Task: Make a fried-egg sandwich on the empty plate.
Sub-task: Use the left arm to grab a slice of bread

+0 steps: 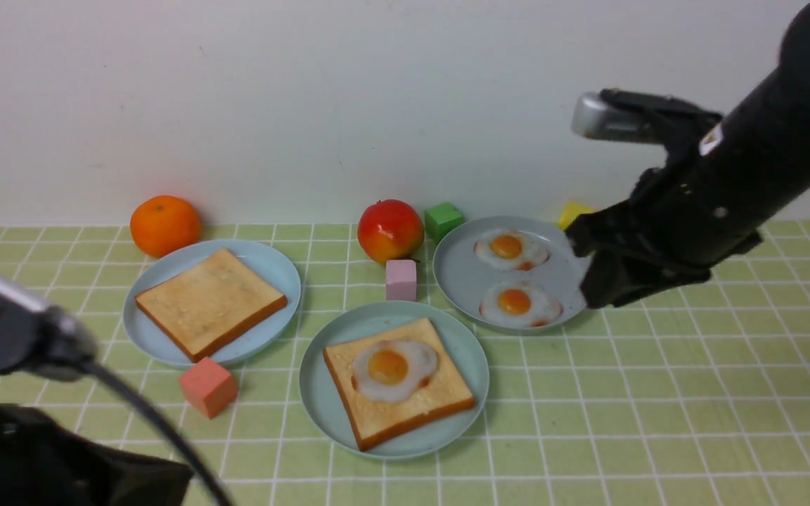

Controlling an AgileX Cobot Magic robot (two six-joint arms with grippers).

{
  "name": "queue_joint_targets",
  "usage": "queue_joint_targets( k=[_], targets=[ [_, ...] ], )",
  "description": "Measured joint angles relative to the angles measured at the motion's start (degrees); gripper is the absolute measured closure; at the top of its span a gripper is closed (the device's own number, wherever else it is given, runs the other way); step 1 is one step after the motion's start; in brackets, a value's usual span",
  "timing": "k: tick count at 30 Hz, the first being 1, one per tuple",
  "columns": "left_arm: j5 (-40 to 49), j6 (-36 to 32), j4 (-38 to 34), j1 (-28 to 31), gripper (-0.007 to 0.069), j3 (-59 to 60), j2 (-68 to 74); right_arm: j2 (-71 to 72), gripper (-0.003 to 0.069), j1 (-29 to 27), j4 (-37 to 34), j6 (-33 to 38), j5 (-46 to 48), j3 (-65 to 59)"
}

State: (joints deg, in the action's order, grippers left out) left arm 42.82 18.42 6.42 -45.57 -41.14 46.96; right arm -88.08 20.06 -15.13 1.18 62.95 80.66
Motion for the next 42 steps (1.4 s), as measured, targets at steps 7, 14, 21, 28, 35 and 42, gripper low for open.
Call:
queue_joint_targets(
  k=[7, 14, 21, 28, 35, 42],
  targets=[
    [-3.2, -3.6, -2.6, 7.6, 0.0638, -9.0, 23.3, 22.6, 0.0662, 6.8, 11.9, -10.4, 1.3, -8.7],
    [-3.5, -21.9, -12.5, 22.6, 0.0638, -20.7, 40.8, 38.9, 0.0657, 8.1, 12.2, -12.9, -0.6, -21.3],
    [-3.5, -28.6, -10.7, 30.8, 0.0634, -34.9, 57.5, 45.7, 0.0652, 8.1, 10.5, -12.9, -2.0, -27.7],
    [-3.5, -29.0, -3.6, 33.7, 0.0473, -44.1, 67.4, 46.4, 0.0648, 8.1, 7.2, -12.9, -2.3, -28.5],
    [-5.6, -30.0, -1.8, 33.9, 0.0242, -46.4, 72.3, 46.4, 0.0642, 8.1, 6.7, -12.9, -3.8, -28.5],
    [-6.0, -32.8, -0.9, 33.9, 0.0176, -46.8, 73.3, 46.4, 0.0637, 8.1, 6.7, -12.9, -4.1, -28.5]
  ],
)
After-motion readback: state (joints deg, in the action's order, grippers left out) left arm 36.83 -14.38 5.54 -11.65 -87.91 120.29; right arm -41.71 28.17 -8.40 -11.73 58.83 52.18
